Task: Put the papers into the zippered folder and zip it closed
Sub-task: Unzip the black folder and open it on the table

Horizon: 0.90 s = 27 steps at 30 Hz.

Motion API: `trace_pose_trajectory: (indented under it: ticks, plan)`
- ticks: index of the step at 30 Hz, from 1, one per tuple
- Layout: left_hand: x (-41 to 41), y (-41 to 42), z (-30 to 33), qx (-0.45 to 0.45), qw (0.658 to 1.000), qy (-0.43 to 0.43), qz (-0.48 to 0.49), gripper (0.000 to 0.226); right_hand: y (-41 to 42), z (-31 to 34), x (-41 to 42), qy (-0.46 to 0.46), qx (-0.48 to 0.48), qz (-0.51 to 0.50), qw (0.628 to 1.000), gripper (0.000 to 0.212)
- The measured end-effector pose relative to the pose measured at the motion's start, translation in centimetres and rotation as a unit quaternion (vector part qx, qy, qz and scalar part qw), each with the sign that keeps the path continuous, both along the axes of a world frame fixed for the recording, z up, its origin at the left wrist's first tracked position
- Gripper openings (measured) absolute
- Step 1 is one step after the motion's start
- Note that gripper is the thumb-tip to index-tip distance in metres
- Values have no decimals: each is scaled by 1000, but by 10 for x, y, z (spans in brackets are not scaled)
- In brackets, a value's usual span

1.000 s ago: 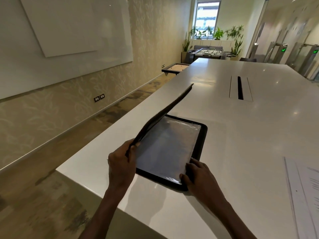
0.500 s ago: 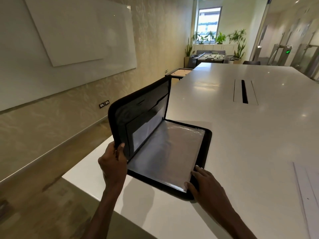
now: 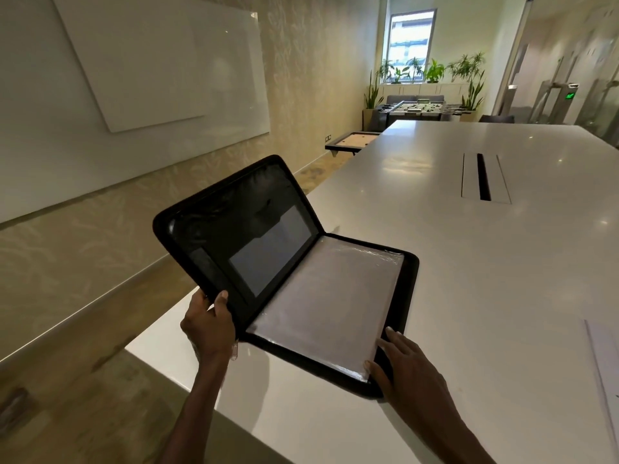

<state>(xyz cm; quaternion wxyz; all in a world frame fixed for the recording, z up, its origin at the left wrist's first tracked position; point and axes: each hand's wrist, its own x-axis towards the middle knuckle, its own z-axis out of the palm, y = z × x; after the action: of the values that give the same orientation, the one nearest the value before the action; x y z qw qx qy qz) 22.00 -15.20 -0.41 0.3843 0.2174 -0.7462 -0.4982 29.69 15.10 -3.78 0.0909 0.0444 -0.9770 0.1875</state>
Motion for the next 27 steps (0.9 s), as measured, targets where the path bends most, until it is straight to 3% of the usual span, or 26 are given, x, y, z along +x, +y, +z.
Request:
trace_pose_trajectory:
  ticks: [9, 16, 23, 27]
  plan:
    - [-9, -12, -10, 60, 997, -54, 23, 19, -3, 5, 1, -13, -4, 1, 1000, 54]
    - [-13, -22, -13, 60, 990, -121, 29, 25, -3, 6, -1, -21, -14, 0, 1000, 56]
    - [-4, -12, -7, 33, 992, -118, 24, 17, -3, 3, -1, -19, -17, -2, 1000, 56]
    - [4, 4, -3, -13, 987, -160, -2, 57, -3, -1, -2, -20, -19, -4, 1000, 57]
